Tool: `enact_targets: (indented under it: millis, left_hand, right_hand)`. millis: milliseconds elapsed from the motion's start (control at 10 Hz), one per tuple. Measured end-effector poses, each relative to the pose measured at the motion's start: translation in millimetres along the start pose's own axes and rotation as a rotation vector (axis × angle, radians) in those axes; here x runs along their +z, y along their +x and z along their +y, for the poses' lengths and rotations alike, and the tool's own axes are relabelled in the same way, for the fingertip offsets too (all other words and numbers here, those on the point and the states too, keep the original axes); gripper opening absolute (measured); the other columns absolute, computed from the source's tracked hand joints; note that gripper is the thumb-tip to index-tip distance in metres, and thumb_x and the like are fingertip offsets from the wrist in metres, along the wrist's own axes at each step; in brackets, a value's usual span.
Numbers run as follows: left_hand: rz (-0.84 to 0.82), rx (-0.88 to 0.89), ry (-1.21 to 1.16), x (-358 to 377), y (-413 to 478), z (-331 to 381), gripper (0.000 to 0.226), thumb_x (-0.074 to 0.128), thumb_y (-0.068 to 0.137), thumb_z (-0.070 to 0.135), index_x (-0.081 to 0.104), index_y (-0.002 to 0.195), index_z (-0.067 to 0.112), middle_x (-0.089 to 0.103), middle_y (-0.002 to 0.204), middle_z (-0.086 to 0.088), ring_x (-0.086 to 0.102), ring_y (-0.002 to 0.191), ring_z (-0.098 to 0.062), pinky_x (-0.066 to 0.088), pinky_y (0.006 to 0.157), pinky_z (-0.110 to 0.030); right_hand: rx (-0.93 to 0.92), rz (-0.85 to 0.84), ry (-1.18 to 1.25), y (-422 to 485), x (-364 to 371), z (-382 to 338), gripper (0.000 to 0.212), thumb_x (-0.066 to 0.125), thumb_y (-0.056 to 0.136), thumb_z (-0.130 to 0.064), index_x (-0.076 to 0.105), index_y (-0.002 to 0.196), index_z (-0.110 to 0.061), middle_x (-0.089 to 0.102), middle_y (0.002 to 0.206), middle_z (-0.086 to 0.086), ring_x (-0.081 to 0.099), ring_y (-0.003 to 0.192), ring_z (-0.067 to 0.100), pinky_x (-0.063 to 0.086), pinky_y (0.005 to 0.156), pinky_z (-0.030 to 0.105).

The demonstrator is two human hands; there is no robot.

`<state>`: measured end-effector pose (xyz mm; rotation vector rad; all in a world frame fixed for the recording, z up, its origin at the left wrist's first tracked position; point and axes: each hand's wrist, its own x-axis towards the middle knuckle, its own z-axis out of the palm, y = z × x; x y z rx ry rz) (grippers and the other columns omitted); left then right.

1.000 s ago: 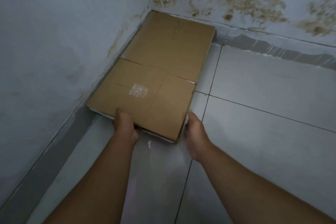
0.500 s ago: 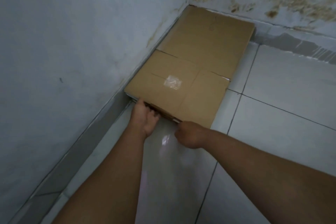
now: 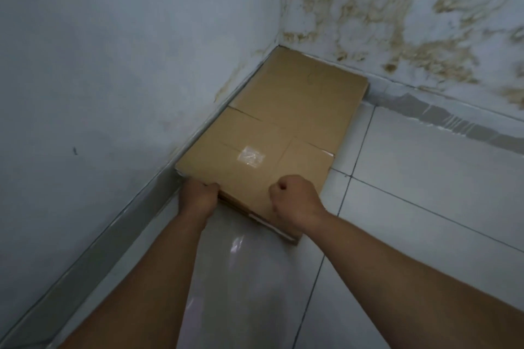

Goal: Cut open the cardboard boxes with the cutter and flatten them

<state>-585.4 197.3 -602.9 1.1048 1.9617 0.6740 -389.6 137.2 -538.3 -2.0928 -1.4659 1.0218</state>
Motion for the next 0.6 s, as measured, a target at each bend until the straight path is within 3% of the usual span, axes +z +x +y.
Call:
enact_targets:
  millis: [100, 200, 300, 400, 500, 600]
  left_hand:
    - [-0.012, 0.133, 0.194, 8, -19, 10, 0.087, 0.066, 0.097, 0.025, 0.014, 0.159, -0.008, 0.017, 0.167, -0.027, 0.026, 0.153, -0.037, 0.028, 0.121, -0.039]
    - [-0.106, 0.338, 0.487, 27, -28, 11, 0.085, 0.050, 0.101, 0.043, 0.012, 0.161, -0.005, 0.000, 0.170, -0.024, 0.002, 0.158, -0.037, 0.013, 0.128, -0.043]
    - [-0.266, 0.391, 0.797, 36, -24, 12, 0.087, 0.038, 0.103, 0.054, 0.007, 0.162, -0.001, -0.004, 0.171, -0.019, -0.003, 0.159, -0.035, 0.016, 0.127, -0.050]
    - [-0.302, 0.360, 0.885, 33, -19, 23, 0.083, 0.035, 0.106, 0.054, 0.008, 0.162, 0.000, -0.004, 0.172, -0.019, 0.002, 0.159, -0.033, 0.019, 0.126, -0.050]
    - [-0.302, 0.302, 0.939, 33, -5, 50, 0.078, 0.038, 0.106, 0.048, 0.014, 0.160, -0.003, 0.003, 0.170, -0.023, 0.008, 0.158, -0.034, 0.021, 0.126, -0.045]
    - [-0.393, 0.378, 0.867, 39, 0, 92, 0.062, 0.040, 0.109, 0.039, 0.031, 0.156, 0.000, 0.030, 0.164, -0.023, 0.031, 0.151, -0.034, 0.031, 0.121, -0.039]
  right_hand:
    - [0.109, 0.300, -0.007, 4, -17, 20, 0.024, 0.049, 0.094, -0.029, 0.062, 0.106, -0.013, 0.061, 0.111, 0.009, 0.059, 0.102, 0.029, 0.048, 0.082, 0.034]
    - [0.209, 0.065, -0.056, 10, -15, 47, 0.038, 0.044, 0.098, -0.031, 0.057, 0.122, -0.005, 0.054, 0.128, 0.017, 0.054, 0.118, 0.033, 0.042, 0.089, 0.032]
    - [0.111, -0.117, -0.143, 11, -16, 65, 0.039, 0.037, 0.102, -0.034, 0.059, 0.115, -0.003, 0.051, 0.125, 0.016, 0.053, 0.117, 0.030, 0.035, 0.087, 0.028]
    - [0.023, -0.119, -0.222, 12, -37, 72, 0.038, 0.036, 0.104, -0.035, 0.058, 0.112, -0.005, 0.051, 0.122, 0.014, 0.050, 0.119, 0.029, 0.035, 0.089, 0.029]
    - [-0.018, -0.067, -0.277, 20, -74, 73, 0.042, 0.035, 0.106, -0.033, 0.055, 0.131, -0.006, 0.047, 0.142, 0.017, 0.040, 0.136, 0.030, 0.033, 0.105, 0.029]
    - [0.017, -0.033, -0.283, 28, -121, 71, 0.052, 0.032, 0.108, -0.033, 0.039, 0.147, 0.001, 0.032, 0.157, 0.023, 0.027, 0.147, 0.030, 0.022, 0.114, 0.027]
